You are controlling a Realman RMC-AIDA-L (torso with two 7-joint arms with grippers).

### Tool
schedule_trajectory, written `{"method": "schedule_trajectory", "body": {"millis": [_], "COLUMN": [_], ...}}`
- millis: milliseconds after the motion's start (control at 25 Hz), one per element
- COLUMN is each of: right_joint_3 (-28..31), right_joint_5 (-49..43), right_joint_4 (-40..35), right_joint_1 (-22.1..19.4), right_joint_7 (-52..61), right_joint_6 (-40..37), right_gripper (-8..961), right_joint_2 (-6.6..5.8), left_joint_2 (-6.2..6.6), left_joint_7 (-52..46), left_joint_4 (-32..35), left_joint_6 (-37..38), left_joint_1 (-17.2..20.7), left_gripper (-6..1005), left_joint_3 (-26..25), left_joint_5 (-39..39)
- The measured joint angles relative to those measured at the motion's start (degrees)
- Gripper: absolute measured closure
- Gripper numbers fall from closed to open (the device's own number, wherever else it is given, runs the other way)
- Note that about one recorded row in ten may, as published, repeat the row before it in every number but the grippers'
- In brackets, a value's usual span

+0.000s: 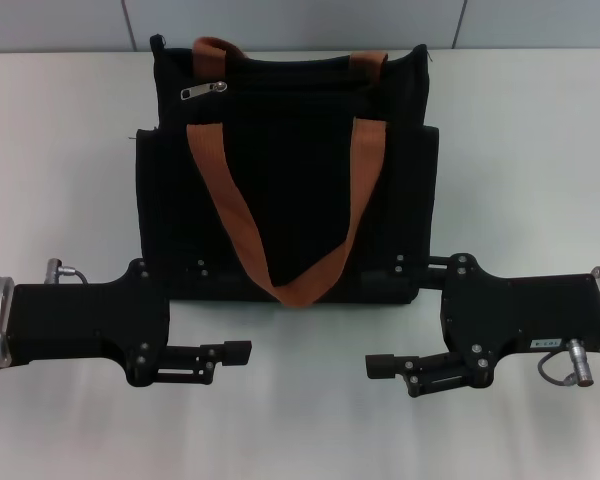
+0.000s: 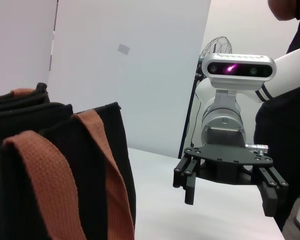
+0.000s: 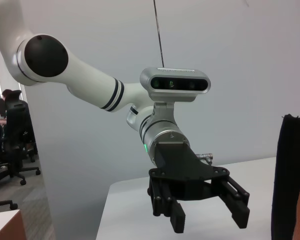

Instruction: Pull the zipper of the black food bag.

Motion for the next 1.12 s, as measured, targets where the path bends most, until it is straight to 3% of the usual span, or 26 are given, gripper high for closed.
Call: {"method": "schedule_trajectory", "body": {"millis": [1120], "right_joint_3": [0.2], "right_joint_5": [0.1], "right_joint_4": [0.3], "right_joint_1": [0.1], "right_joint_7": [0.0], "right_joint_6": [0.3], "right_gripper": [127], "right_joint_2": [0.09], "left_joint_2": [0.06], "left_joint_7": [0.2], "left_joint_4": [0.0], "left_joint_6": [0.3], "left_joint_1": [-0.2], "left_gripper": [323], "left_joint_3": [-0.1], "left_joint_5": [-0.2]}}
